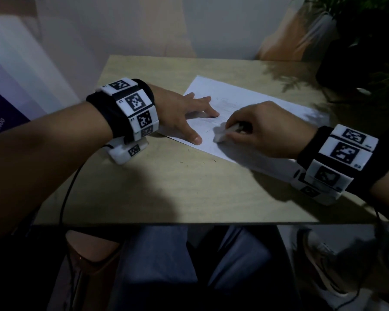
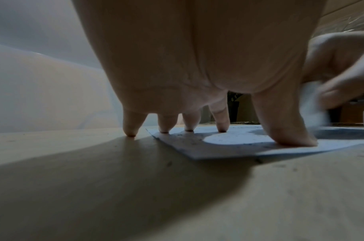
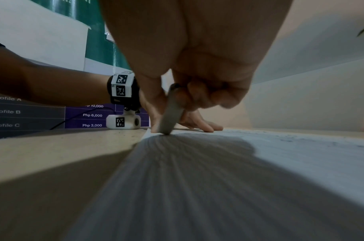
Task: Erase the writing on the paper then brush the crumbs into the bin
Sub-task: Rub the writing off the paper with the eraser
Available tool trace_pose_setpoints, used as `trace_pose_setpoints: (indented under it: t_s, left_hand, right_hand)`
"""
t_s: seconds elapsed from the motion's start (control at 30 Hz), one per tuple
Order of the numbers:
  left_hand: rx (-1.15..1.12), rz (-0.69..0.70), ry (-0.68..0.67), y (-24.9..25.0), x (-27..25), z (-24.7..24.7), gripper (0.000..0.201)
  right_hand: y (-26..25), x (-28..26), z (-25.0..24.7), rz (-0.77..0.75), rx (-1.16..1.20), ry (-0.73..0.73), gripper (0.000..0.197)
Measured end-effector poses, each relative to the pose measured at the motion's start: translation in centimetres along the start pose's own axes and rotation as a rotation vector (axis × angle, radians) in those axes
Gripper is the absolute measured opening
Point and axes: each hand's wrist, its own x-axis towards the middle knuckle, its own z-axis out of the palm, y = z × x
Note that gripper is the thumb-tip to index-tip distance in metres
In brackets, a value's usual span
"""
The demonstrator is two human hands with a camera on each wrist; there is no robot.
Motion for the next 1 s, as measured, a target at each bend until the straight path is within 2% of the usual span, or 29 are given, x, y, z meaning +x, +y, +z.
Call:
trace_pose_setpoints:
  t_s: [0.07, 0.13, 0.23, 0.33, 0.4, 0.47, 0.57, 0.7, 0.77, 0.83, 0.9, 1.0]
  left_hand:
    - [-0.006, -0.001, -0.008, -0.1, 0.0, 0.0, 0.088]
    - [-0.013, 0.000, -0.010, -0.1, 0.0, -0.1, 0.087]
    - [0.002, 0.003, -0.003, 0.2, -0.1, 0.0, 0.086]
    - [0.011, 0.000, 0.006, 0.1, -0.1, 0.0, 0.087]
    - [0.014, 0.005, 0.001, 0.0, 0.0, 0.0, 0.088]
    - [0.015, 0.005, 0.001, -0.1, 0.1, 0.0, 0.088]
    - [0.018, 0.004, 0.001, 0.0, 0.0, 0.0, 0.089]
    - [0.023, 0.020, 0.033, -0.1, 0.0, 0.3, 0.088]
    - [0.026, 0.024, 0.032, -0.2, 0.0, 0.3, 0.088]
    - [0.032, 0.018, 0.027, -0.1, 0.0, 0.3, 0.088]
    - [0.038, 0.012, 0.038, -0.1, 0.0, 0.3, 0.088]
    - [0.038, 0.015, 0.044, -0.1, 0.0, 0.4, 0.088]
  right_hand:
    - [-0.1, 0.0, 0.2, -0.040, -0.042, 0.036, 0.061]
    - [-0.6, -0.3, 0.3, -0.109, 0.013, -0.020, 0.062]
    - [-0.9, -0.3, 0.0, -0.061, 0.145, -0.107, 0.066]
    - [-0.2, 0.2, 0.1, -0.012, 0.004, -0.013, 0.063]
    - [-0.3, 0.2, 0.2, -0.031, -0.053, 0.027, 0.064]
    - [-0.8, -0.1, 0.3, -0.095, -0.004, -0.005, 0.062]
    - [-1.1, -0.4, 0.0, -0.064, 0.120, -0.095, 0.065]
    - [-0.2, 0.2, 0.2, 0.015, -0.039, 0.018, 0.070]
    - [-0.2, 0.0, 0.2, -0.006, -0.083, 0.033, 0.067]
    - [-0.7, -0.6, 0.1, -0.057, -0.011, -0.039, 0.062]
    - [-1.1, -1.0, -0.2, -0.046, 0.110, -0.119, 0.065]
    - [-0.4, -0.5, 0.0, -0.002, 0.035, -0.024, 0.072]
